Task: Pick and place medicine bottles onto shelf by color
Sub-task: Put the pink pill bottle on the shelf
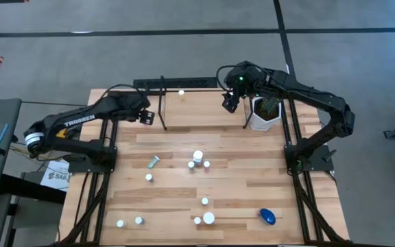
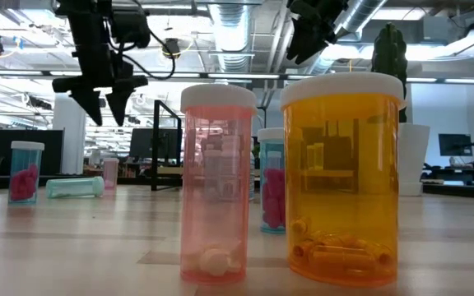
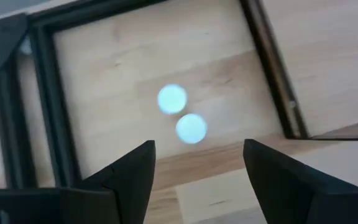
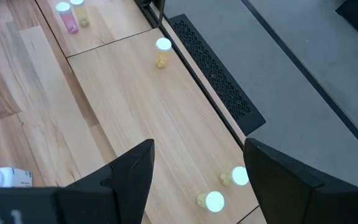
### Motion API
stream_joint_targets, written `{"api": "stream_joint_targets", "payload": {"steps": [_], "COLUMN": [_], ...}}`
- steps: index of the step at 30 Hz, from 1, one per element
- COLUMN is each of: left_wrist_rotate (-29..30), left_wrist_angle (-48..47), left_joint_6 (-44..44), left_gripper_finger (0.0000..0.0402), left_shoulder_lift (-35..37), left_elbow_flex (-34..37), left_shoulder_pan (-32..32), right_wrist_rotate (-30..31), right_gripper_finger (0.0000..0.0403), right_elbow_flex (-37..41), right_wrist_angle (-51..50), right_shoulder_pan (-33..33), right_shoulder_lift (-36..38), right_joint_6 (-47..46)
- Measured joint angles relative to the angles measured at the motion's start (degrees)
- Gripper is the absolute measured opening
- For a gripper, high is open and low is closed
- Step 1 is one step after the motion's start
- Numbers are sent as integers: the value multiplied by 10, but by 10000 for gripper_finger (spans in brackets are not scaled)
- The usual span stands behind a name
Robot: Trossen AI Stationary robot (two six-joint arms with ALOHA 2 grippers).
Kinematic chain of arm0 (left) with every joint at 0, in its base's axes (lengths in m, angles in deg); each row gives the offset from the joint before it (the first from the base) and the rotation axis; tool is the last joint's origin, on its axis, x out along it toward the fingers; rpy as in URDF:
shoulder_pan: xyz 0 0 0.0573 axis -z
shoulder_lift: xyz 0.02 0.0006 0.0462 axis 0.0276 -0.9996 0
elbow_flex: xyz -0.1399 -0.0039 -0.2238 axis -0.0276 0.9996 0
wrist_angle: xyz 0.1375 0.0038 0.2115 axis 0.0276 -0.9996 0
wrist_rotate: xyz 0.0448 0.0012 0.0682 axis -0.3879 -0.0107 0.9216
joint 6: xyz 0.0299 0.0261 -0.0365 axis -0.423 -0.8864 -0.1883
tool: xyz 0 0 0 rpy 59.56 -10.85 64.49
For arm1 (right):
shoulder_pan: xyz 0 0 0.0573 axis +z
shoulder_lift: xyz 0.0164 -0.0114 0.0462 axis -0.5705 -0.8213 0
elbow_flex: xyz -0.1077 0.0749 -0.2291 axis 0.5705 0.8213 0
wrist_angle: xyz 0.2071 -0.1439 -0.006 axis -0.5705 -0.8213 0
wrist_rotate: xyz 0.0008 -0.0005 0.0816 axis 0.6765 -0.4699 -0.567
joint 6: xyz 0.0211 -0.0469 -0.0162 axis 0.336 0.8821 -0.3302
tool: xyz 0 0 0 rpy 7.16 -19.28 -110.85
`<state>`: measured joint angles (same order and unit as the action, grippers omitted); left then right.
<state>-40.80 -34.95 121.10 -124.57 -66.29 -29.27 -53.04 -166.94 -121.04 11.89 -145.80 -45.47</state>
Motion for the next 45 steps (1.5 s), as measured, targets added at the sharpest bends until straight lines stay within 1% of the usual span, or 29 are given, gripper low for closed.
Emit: {"api": "stream_joint_targets", "payload": {"steps": [6, 10, 13, 21, 28, 33, 38, 45], "left_wrist_rotate": [30, 38, 41, -3, -3, 10, 12, 11], "left_wrist_angle": [-11, 0, 28, 120, 172, 178, 198, 228], "left_joint_6": [69, 136, 162, 164, 179, 198, 227, 226], "left_gripper_finger": [240, 240, 240, 240, 240, 240, 240, 240], "left_shoulder_lift": [-10, -10, -10, -10, -10, -13, -55, -108], "left_elbow_flex": [4, 25, 49, 103, 133, 135, 135, 135], "left_shoulder_pan": [9, 9, 5, -23, -33, -34, -37, -48], "right_wrist_rotate": [0, 0, 0, 0, 0, 0, 0, 0], "right_gripper_finger": [270, 270, 270, 270, 270, 270, 270, 270], "right_elbow_flex": [0, 0, 0, 0, 0, 0, 0, 0], "right_wrist_angle": [0, 0, 0, 0, 0, 0, 0, 0], "right_shoulder_pan": [0, 0, 0, 0, 0, 0, 0, 0], "right_shoulder_lift": [0, 0, 0, 0, 0, 0, 0, 0], "right_joint_6": [0, 0, 0, 0, 0, 0, 0, 0]}}
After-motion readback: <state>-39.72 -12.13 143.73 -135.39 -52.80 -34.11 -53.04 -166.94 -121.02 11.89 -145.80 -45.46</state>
